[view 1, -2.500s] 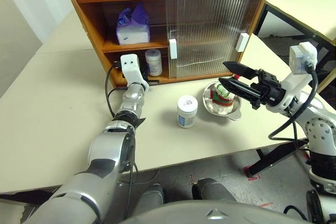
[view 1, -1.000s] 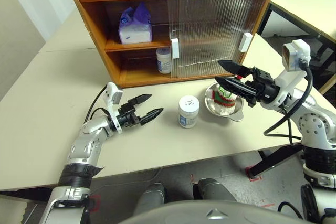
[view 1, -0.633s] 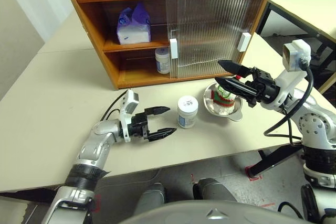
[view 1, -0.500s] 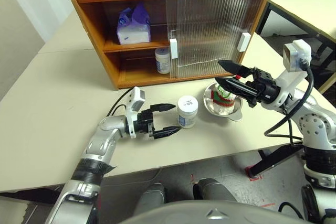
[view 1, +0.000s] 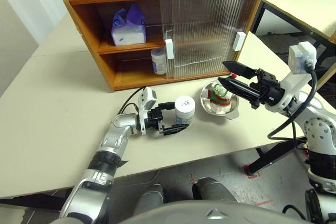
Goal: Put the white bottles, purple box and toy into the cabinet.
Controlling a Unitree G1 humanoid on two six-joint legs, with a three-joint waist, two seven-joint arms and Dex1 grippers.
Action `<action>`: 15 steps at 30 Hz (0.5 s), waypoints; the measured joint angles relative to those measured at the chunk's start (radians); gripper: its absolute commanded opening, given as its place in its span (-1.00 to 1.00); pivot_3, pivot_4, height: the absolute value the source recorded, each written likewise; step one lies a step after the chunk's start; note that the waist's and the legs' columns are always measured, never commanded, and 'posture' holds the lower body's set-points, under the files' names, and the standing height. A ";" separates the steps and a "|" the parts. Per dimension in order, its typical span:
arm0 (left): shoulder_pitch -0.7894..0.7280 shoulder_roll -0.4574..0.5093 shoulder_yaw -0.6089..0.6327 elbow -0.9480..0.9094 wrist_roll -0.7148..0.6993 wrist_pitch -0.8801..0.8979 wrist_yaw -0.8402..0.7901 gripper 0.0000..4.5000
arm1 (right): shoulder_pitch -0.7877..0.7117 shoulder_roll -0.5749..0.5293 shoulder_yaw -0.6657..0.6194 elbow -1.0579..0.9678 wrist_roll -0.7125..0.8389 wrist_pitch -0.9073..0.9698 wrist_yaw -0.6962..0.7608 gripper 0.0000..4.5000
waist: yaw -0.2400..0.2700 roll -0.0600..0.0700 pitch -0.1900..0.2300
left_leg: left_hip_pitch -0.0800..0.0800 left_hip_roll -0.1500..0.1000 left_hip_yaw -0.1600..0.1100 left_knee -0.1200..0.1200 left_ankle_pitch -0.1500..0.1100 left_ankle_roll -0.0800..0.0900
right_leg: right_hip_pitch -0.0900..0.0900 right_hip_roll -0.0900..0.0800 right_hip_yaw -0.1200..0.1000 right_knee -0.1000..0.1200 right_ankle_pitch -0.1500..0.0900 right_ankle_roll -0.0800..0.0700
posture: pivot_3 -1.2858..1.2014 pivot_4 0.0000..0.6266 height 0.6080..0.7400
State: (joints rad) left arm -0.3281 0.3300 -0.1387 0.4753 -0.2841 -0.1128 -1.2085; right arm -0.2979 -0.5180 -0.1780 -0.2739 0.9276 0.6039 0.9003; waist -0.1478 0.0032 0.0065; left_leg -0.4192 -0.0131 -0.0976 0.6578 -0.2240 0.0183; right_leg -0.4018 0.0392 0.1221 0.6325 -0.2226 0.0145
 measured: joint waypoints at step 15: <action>-0.014 -0.026 0.125 0.035 -0.049 0.031 0.142 0.37 | 0.002 -0.002 -0.003 -0.010 0.002 0.000 -0.008 1.00 | -0.020 0.000 0.000 | 0.000 0.000 0.000 0.001 0.000 0.000 | 0.001 0.000 0.000 0.000 0.000 0.004 | -0.14 -0.98 1.00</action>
State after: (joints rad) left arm -0.3420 0.3044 -0.0139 0.5101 -0.3327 -0.0814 -1.0666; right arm -0.2954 -0.5204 -0.1807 -0.2836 0.9292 0.6038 0.8928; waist -0.1683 0.0032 0.0066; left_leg -0.4193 -0.0135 -0.0975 0.6583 -0.2240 0.0183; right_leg -0.4009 0.0397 0.1220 0.6323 -0.2223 0.0185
